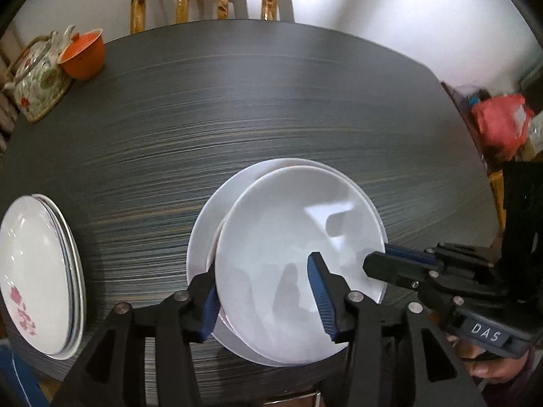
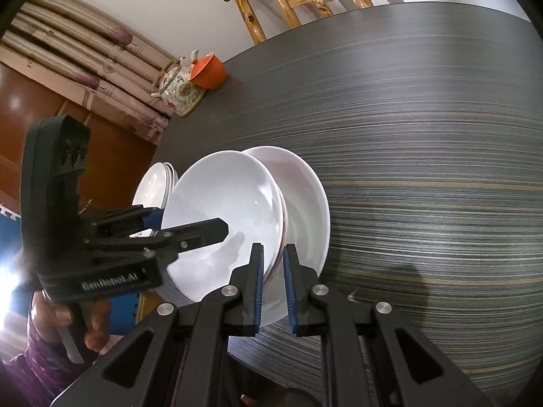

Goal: Organize plates and bowls
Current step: 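Open the left tool to release the red-patterned bowl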

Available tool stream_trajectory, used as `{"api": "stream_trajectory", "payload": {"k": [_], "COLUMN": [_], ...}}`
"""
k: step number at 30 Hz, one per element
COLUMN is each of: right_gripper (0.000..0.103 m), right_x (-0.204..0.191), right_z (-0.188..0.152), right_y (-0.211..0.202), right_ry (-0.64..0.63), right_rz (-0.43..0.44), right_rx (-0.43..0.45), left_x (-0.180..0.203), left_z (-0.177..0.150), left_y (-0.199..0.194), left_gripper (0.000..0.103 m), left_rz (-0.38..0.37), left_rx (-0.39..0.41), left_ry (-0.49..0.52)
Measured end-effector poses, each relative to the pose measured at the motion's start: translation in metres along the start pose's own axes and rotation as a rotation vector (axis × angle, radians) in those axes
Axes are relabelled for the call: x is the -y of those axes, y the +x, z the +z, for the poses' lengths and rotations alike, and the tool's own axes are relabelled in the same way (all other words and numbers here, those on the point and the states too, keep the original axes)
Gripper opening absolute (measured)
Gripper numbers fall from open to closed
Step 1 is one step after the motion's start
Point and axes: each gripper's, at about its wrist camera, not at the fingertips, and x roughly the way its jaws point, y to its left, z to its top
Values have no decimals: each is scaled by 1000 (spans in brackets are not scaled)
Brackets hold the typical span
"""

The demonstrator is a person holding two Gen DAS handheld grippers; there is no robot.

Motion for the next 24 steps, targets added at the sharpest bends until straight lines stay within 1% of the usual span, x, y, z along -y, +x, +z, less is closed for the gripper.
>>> {"api": "stream_trajectory", "payload": {"k": [2,3,5,8,10,12,15,17,19,24], "right_gripper": [13,12,12,10,9,8,8,8,11,17], "right_x": [0,-2,-2,-4,-5,-6,-6,-3,-3,-3], "right_z": [0,0,0,-2,-3,-3,-3,-2,0,10], "right_y": [0,0,0,-2,-4,-6,-8,-7,-6,1], "right_ry": [-2,-8,-9,-26,-34,-44,-47,-35,-37,-49], "right_rz": [-2,-6,-7,-13,-12,-14,-15,-7,-3,19], "right_rx": [3,6,9,19,20,21,21,20,17,-10], "left_x": [0,3,4,1,-2,2,10,9,8,6], "left_z": [-4,-7,-11,-9,-7,-7,-5,-5,-4,-3], "left_y": [0,0,0,2,2,3,4,4,5,5], "left_gripper": [48,48,48,48,48,48,52,54,56,56], "left_rz": [6,26,39,18,17,36,55,40,21,15], "left_rx": [19,30,52,49,43,42,46,43,40,36], "left_ry": [3,18,24,-8,-15,2,36,33,26,49]}}
